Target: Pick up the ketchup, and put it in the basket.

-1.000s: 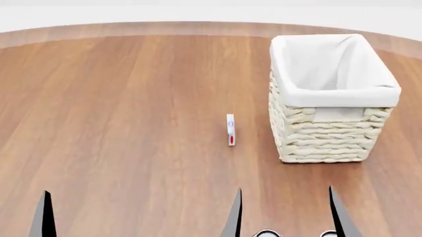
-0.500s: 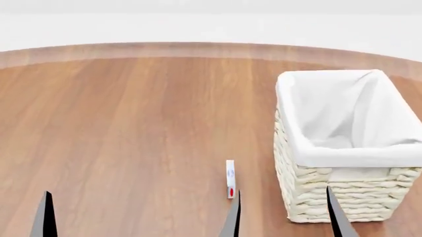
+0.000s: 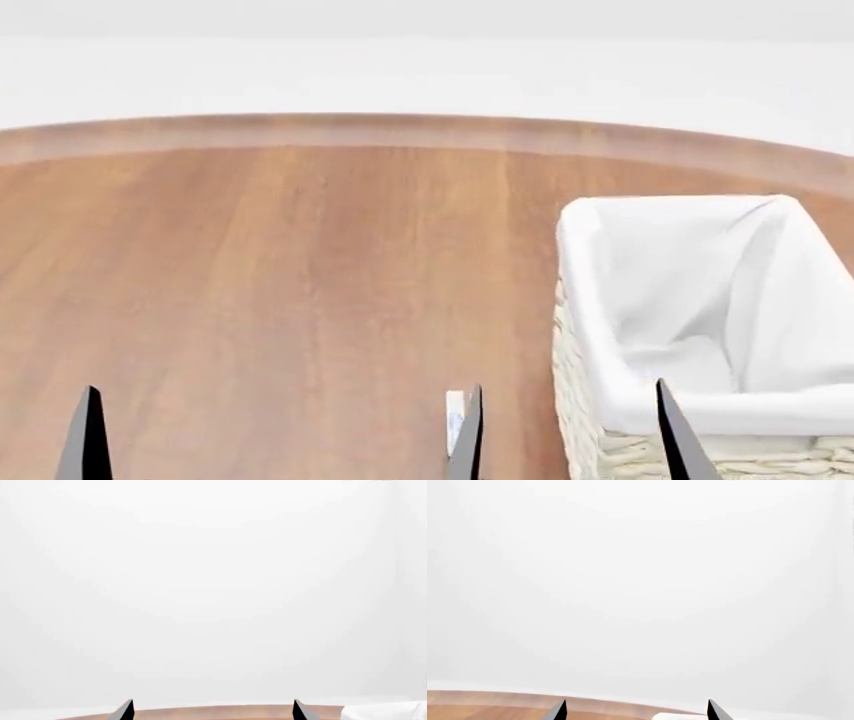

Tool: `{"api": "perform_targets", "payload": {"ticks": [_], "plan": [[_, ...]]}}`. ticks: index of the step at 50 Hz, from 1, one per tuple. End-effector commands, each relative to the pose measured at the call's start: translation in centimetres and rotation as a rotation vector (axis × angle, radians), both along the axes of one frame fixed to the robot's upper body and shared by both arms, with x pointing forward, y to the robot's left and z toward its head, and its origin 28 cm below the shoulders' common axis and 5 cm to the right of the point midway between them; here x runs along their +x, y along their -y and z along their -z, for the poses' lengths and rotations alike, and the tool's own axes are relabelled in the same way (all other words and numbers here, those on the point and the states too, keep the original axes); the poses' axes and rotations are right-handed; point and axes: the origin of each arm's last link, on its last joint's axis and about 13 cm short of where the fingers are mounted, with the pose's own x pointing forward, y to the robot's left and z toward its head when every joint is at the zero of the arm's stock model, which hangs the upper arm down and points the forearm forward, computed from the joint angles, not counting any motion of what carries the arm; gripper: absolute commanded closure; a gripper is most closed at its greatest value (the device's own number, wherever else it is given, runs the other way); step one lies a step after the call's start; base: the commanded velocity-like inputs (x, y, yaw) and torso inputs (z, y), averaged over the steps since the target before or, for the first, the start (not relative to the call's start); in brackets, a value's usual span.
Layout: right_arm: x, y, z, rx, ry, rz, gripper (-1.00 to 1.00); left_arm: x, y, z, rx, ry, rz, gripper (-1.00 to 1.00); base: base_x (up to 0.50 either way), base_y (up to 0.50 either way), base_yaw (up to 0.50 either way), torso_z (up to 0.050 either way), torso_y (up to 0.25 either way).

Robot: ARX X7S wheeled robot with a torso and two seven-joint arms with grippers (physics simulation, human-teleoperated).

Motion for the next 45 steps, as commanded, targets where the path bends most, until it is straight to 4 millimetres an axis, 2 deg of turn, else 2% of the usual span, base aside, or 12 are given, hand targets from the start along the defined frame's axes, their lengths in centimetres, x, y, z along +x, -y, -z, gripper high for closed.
{"api": "perform_targets", "payload": {"ticks": [1, 21, 24, 45], "plan": [[-0.12, 0.06, 0.00, 0.036, 0.017, -0.020, -1.00, -0.03, -0.04, 0.00, -0.005, 0.001, 0.001, -1.00, -0.08, -0.50, 0.00, 0.000, 0.000], [-0.09, 0.00, 0.02, 0.024, 0.007, -0.017, -1.00, -0.10, -0.04, -0.09, -0.010, 0.006, 0.002, -1.00, -0.08, -0.50, 0.00, 0.000, 0.000], [0.03, -0.07, 0.13, 0.003, -0.005, -0.009, -1.00, -0.29, -0.13, -0.13, -0.041, -0.001, 0.036, -1.00, 0.00, 0.00, 0.00, 0.000, 0.000], [0.00, -0.12, 0.12, -0.005, -0.009, -0.004, -1.00, -0.18, -0.34, 0.03, -0.047, -0.015, 0.032, -1.00, 0.00, 0.00, 0.00, 0.050, 0.000]]}}
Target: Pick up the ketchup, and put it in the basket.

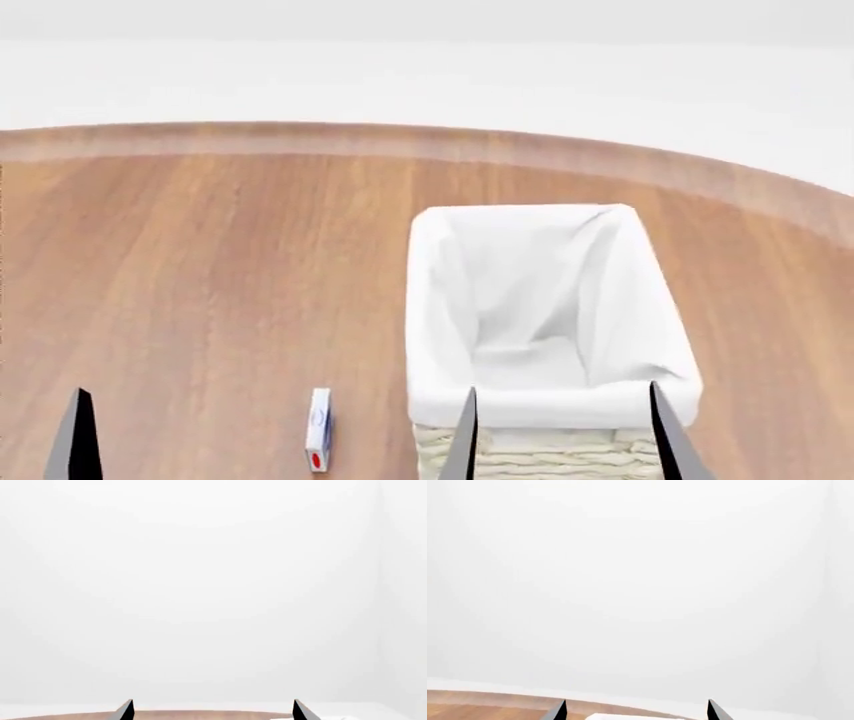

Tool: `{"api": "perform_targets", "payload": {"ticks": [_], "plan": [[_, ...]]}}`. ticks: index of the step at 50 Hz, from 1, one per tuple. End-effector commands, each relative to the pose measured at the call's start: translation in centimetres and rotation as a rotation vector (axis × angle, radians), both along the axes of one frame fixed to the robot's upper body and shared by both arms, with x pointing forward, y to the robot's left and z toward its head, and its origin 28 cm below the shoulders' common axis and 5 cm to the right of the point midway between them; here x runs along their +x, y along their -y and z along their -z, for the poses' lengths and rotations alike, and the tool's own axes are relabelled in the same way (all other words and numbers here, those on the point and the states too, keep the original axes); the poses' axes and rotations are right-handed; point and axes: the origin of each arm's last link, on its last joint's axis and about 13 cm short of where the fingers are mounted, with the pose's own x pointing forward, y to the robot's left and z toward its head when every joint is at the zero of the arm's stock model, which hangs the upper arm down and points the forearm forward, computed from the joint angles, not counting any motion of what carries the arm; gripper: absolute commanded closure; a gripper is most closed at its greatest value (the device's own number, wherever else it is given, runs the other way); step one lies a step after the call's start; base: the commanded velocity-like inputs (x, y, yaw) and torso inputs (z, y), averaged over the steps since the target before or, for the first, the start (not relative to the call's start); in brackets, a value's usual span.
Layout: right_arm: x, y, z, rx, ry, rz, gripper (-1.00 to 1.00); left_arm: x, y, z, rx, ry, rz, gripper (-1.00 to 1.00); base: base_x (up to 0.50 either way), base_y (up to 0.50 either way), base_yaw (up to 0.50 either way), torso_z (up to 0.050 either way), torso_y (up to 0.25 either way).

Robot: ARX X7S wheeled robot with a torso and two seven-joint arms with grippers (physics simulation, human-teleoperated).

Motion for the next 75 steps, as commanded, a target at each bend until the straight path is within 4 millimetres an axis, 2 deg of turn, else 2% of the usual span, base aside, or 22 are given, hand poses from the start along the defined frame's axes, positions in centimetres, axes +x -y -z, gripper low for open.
{"api": "perform_targets", "payload": {"ticks": [1, 21, 25, 27, 39, 67, 75], "plan": [[0.0, 0.0, 0.0, -0.003, 0.000, 0.003, -1.00, 0.0, 0.0, 0.1, -0.005, -0.007, 0.007, -1.00, 0.00, 0.00, 0.00, 0.050, 0.000], [0.0, 0.0, 0.0, -0.003, -0.001, 0.003, -1.00, 0.0, -0.1, -0.1, -0.010, -0.007, 0.006, -1.00, 0.00, 0.00, 0.00, 0.050, 0.000], [0.0, 0.0, -0.1, -0.004, -0.001, 0.003, -1.00, 0.1, -0.6, -0.1, -0.035, -0.007, -0.019, -1.00, 0.00, 0.00, 0.00, 0.050, 0.000], [0.0, 0.0, 0.0, -0.003, -0.002, 0.004, -1.00, 0.2, -1.0, 0.6, -0.042, -0.011, -0.045, -1.00, 0.00, 0.00, 0.00, 0.049, 0.000], [0.1, -0.1, 0.1, -0.006, -0.012, 0.004, -1.00, 0.7, -1.7, 1.2, -0.019, -0.050, -0.108, -1.00, 0.00, 0.00, 0.00, 0.000, -0.007], [0.1, -0.1, 0.1, -0.009, -0.010, 0.003, -1.00, 0.6, -2.3, 1.6, -0.068, -0.070, -0.136, -1.00, 0.00, 0.00, 0.00, 0.000, -0.250], [0.1, -0.1, 0.1, -0.010, -0.010, 0.003, -1.00, 0.7, -3.0, 1.6, -0.112, -0.086, -0.223, -1.00, 0.00, 0.00, 0.00, 0.000, 0.000]]}}
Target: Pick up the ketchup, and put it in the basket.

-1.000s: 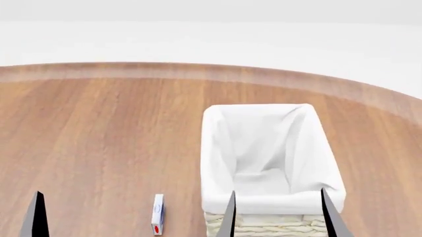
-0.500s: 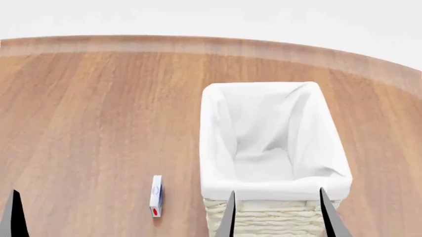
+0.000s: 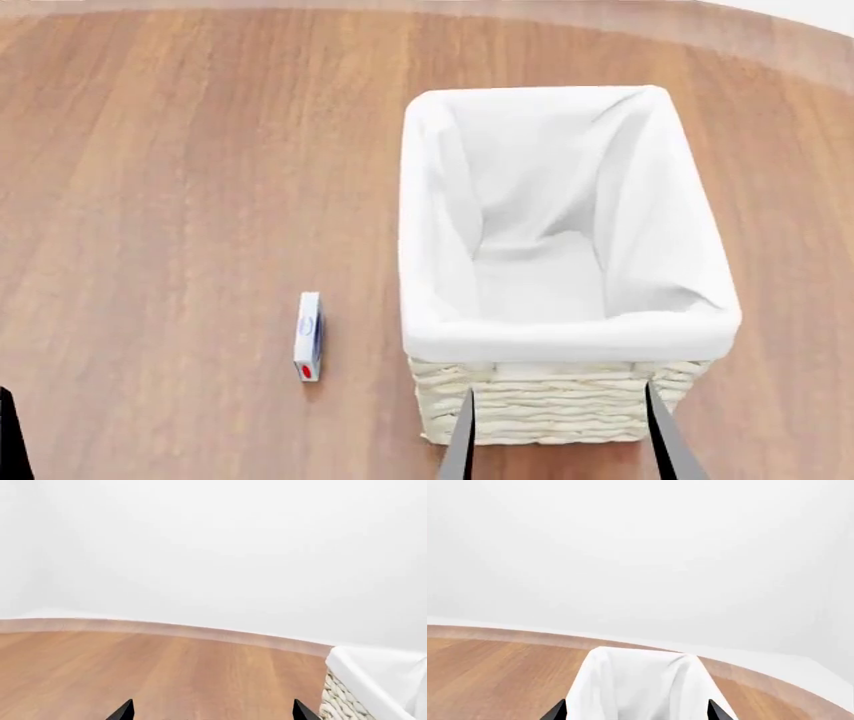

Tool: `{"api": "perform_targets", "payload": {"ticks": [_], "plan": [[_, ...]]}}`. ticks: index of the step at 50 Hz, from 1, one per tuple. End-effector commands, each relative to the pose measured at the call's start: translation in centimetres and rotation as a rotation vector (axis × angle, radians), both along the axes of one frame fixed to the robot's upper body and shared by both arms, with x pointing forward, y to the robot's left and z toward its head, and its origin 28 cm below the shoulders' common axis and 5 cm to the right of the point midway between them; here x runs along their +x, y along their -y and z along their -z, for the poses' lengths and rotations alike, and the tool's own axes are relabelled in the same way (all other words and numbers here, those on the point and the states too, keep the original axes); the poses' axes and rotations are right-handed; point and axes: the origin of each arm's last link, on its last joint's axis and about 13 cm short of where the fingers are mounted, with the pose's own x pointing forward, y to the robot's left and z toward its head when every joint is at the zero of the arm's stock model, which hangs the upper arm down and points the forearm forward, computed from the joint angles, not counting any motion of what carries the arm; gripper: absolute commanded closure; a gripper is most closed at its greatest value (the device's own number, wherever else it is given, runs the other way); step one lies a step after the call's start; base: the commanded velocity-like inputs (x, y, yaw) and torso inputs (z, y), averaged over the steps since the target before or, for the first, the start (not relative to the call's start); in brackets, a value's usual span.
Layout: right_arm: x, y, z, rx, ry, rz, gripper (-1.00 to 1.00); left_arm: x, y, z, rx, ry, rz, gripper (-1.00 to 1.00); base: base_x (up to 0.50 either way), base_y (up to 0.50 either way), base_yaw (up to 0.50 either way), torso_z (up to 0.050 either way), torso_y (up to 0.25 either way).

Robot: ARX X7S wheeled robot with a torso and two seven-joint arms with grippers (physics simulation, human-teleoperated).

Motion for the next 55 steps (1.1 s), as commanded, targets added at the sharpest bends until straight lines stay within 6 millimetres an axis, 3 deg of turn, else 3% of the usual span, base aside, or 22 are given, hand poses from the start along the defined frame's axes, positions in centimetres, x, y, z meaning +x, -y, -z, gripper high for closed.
{"api": "perform_targets", "payload": {"ticks": [1, 18, 34, 55], "plan": [[0.0, 0.0, 0.0, -0.001, -0.001, 0.000, -1.00, 0.1, -0.9, 0.0, -0.051, -0.010, -0.086, -1.00, 0.00, 0.00, 0.00, 0.000, 0.000], [0.1, 0.0, 0.1, -0.004, -0.009, 0.006, -1.00, -0.1, -3.8, 0.9, -0.176, -0.037, -0.325, -1.00, 0.00, 0.00, 0.00, 0.000, 0.000], [0.1, -0.1, 0.2, -0.005, -0.014, 0.004, -1.00, -1.6, -6.6, 1.4, -0.243, -0.031, -0.481, -1.00, 0.00, 0.00, 0.00, 0.000, 0.000], [0.1, -0.1, 0.2, -0.006, -0.016, 0.005, -1.00, -2.9, -8.2, 1.6, -0.357, -0.007, -0.682, -1.00, 0.00, 0.00, 0.00, 0.000, 0.000]]}}
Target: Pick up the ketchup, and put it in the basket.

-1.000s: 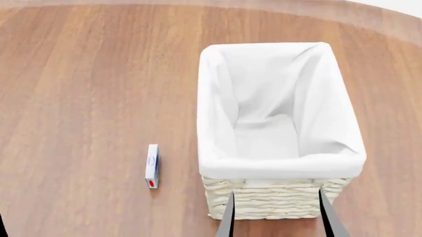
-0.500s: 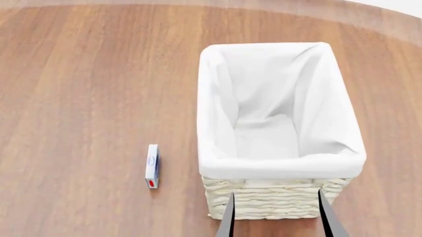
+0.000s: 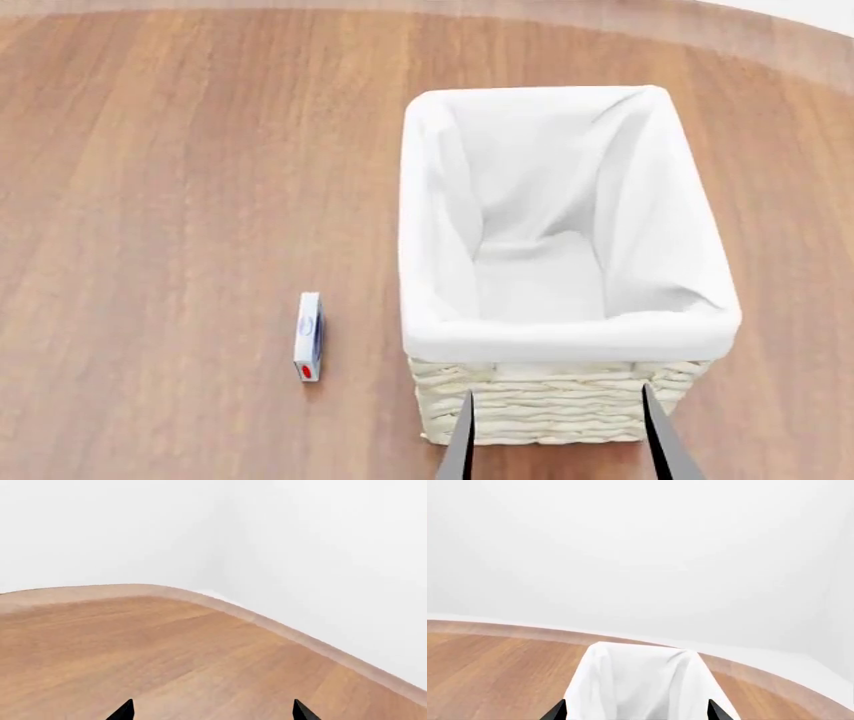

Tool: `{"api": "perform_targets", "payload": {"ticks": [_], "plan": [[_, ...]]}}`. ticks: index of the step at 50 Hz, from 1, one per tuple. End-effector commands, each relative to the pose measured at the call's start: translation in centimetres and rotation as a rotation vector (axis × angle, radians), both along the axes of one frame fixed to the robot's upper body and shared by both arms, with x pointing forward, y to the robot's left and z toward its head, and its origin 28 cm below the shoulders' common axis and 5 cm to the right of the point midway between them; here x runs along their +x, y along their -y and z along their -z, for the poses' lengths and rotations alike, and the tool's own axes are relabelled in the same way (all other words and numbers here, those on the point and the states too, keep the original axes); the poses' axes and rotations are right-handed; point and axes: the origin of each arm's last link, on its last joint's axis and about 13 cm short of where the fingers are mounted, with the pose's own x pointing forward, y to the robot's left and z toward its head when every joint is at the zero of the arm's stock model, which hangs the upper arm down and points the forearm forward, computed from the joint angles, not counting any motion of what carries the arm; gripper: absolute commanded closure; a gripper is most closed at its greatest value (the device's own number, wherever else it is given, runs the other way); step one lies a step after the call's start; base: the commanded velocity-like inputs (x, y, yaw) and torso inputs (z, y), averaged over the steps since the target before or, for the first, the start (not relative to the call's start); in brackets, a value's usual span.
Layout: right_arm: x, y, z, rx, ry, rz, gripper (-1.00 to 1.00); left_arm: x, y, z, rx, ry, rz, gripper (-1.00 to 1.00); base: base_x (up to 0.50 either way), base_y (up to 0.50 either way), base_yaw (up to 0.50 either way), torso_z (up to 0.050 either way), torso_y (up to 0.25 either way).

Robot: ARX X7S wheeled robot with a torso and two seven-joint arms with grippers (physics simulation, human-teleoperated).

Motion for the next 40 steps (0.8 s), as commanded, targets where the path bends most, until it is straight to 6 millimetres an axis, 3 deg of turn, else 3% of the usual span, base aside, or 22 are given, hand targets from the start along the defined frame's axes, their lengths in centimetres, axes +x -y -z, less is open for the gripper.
{"api": "perform_targets", "payload": {"ticks": [1, 28, 40], "plan": [[0.0, 0.0, 0.0, -0.001, -0.002, 0.000, -1.00, -0.8, -1.1, 0.2, -0.058, 0.007, -0.124, -1.00, 0.00, 0.00, 0.00, 0.000, 0.000], [0.0, 0.0, 0.0, -0.004, -0.002, 0.001, -1.00, -2.5, -2.8, 0.9, -0.196, 0.018, -0.380, -1.00, 0.00, 0.00, 0.00, 0.000, 0.000], [0.0, -0.1, 0.1, -0.006, -0.003, 0.001, -1.00, -2.6, -3.4, 1.4, -0.253, -0.054, -0.453, -1.00, 0.00, 0.00, 0.00, 0.000, 0.000]]}}
